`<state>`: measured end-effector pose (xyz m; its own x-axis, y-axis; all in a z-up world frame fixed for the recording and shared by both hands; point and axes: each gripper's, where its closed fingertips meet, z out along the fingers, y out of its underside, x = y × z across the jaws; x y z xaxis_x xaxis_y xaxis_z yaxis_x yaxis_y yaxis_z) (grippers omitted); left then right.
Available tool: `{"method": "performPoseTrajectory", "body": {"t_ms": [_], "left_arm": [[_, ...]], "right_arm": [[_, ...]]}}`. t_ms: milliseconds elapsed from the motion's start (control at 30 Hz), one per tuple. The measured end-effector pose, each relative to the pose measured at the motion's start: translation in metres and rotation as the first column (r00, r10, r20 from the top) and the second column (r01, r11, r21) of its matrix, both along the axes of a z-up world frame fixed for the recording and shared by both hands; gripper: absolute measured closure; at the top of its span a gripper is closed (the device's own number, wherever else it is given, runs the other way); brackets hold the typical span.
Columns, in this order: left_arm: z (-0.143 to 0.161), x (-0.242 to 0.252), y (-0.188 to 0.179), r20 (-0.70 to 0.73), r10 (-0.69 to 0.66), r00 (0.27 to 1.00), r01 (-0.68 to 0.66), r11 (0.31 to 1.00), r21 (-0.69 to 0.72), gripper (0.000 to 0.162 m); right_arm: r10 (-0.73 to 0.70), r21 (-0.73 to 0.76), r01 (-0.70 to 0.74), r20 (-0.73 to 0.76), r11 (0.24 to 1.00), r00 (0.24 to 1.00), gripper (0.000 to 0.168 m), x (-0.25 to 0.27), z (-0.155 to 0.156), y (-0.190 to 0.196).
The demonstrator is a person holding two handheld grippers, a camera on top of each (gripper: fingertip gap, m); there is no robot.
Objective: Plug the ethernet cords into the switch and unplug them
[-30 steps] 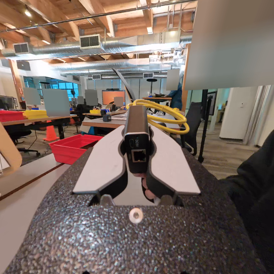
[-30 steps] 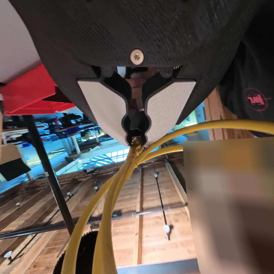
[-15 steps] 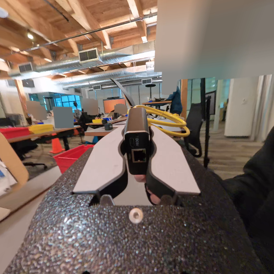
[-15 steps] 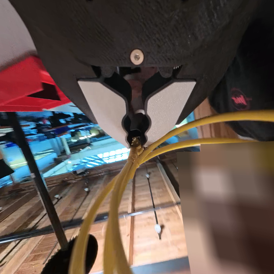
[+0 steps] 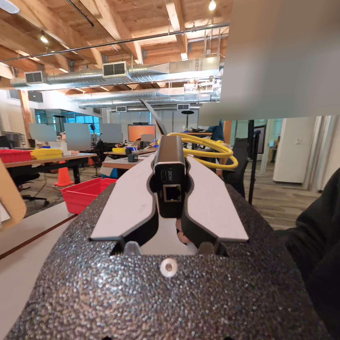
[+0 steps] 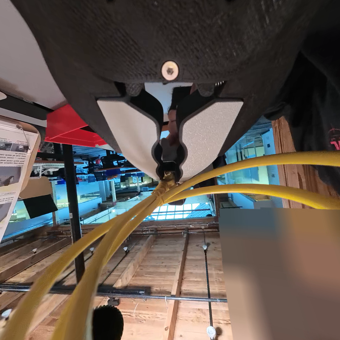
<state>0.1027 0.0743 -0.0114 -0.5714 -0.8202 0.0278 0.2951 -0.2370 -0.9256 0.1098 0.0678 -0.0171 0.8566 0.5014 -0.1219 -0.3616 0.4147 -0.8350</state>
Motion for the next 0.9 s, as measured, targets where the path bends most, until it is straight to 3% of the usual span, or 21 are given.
{"method": "performPoseTrajectory", "body": {"t_ms": [167,267,300,367,400,433,500,600,733,833,900], "left_arm": [[0.000,0.002,0.006,-0.035,-0.008,0.999,0.006,0.997,-0.076,0.136],[-0.005,0.002,0.005,-0.028,0.030,0.999,-0.029,0.999,0.035,0.136],[-0.008,0.003,0.009,-0.025,0.074,0.997,-0.072,0.995,0.076,0.135],[-0.010,-0.003,0.034,-0.019,0.148,0.989,-0.146,0.984,0.101,0.136],[-0.005,-0.008,0.048,-0.027,0.150,0.988,-0.149,0.988,0.034,0.136],[0.001,-0.012,0.058,-0.009,0.155,0.988,-0.155,0.988,-0.012,0.136],[0.003,-0.009,0.060,0.003,0.174,0.985,-0.174,0.983,0.053,0.136],[0.015,-0.007,0.057,0.057,0.165,0.985,-0.168,0.985,0.045,0.136],[0.019,-0.003,0.037,0.071,0.047,0.996,-0.047,0.999,-0.005,0.136],[0.013,0.002,0.026,0.063,-0.007,0.998,0.009,0.999,-0.031,0.136],[0.011,0.001,0.022,0.061,-0.021,0.998,0.023,0.999,-0.036,0.136]], "right_arm": [[-0.030,-0.034,0.030,0.017,0.999,0.999,0.154,0.002,-0.010,0.005],[-0.054,-0.055,0.058,0.063,0.997,0.997,0.154,0.002,-0.011,0.006],[-0.078,-0.060,0.083,0.082,0.995,0.994,0.163,0.003,-0.010,0.005],[-0.169,0.070,0.175,-0.084,0.982,0.982,0.168,0.044,0.015,-0.027],[-0.192,0.096,0.203,-0.116,0.974,0.975,0.168,0.064,0.025,-0.043],[-0.272,0.025,0.273,-0.017,0.962,0.962,0.167,0.072,0.021,-0.039],[-0.079,-0.116,0.089,0.087,0.989,0.993,0.167,0.046,0.011,-0.025],[0.010,-0.238,-0.005,0.019,0.971,1.000,0.167,0.032,-0.009,-0.004],[0.187,-0.128,-0.210,-0.170,0.969,0.968,0.155,0.009,-0.017,0.014],[0.192,-0.049,-0.202,-0.160,0.978,0.968,0.138,0.000,-0.008,0.022],[0.195,-0.001,-0.196,-0.123,0.981,0.973,0.139,-0.006,0.001,0.019]]}}
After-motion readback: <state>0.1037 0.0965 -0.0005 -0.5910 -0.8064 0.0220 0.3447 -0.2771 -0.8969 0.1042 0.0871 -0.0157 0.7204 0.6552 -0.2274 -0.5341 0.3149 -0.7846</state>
